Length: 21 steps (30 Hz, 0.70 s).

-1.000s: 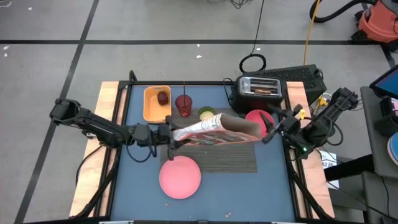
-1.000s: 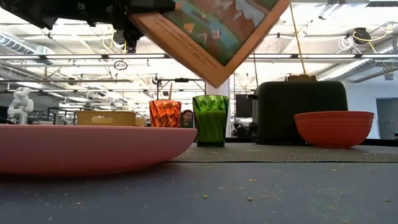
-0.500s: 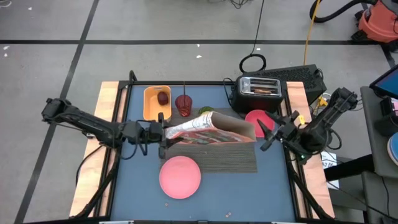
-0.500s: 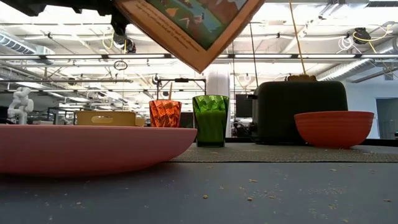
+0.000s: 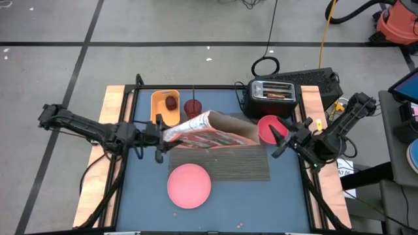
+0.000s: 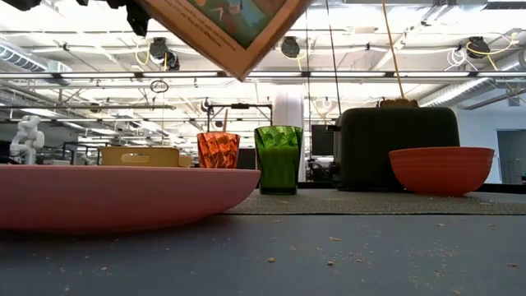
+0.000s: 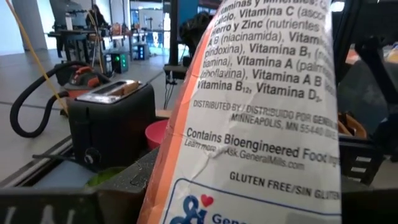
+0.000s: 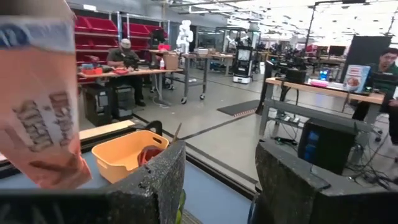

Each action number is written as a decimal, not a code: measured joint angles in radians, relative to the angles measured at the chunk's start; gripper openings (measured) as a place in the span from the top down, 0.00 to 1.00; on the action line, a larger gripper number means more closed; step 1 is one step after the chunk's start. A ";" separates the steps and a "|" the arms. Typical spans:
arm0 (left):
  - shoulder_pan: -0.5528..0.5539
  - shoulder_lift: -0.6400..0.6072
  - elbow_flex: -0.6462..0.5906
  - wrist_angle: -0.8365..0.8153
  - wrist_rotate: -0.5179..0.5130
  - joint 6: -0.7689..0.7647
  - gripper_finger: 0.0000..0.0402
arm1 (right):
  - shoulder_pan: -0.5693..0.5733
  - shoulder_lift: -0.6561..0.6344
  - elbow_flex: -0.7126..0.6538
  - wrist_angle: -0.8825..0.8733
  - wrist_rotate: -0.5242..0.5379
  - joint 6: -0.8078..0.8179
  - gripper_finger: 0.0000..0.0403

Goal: Arrange a breakfast setting
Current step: Pour the cereal from the cereal box into the pink bowl

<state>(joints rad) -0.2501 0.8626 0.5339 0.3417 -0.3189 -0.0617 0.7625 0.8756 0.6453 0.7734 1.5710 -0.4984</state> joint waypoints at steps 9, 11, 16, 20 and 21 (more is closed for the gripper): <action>0.001 -0.027 0.000 -0.001 -0.001 0.004 0.48 | -0.037 0.026 0.000 -0.009 -0.001 0.083 0.54; 0.001 -0.027 0.000 -0.004 -0.001 0.004 0.48 | -0.032 0.046 0.000 -0.022 -0.005 0.125 0.54; 0.001 -0.026 0.000 -0.011 -0.001 0.003 0.48 | -0.002 0.084 0.000 -0.083 -0.245 0.314 0.54; 0.001 -0.027 0.000 -0.010 -0.001 0.001 0.48 | -0.033 0.084 0.000 -0.156 -0.643 0.530 0.54; 0.001 -0.026 0.000 -0.011 -0.001 0.001 0.48 | -0.048 0.082 0.000 -0.184 -0.713 0.577 0.54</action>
<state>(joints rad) -0.2493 0.8364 0.5339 0.3309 -0.3202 -0.0608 0.7143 0.9581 0.6449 0.5890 0.8579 0.0791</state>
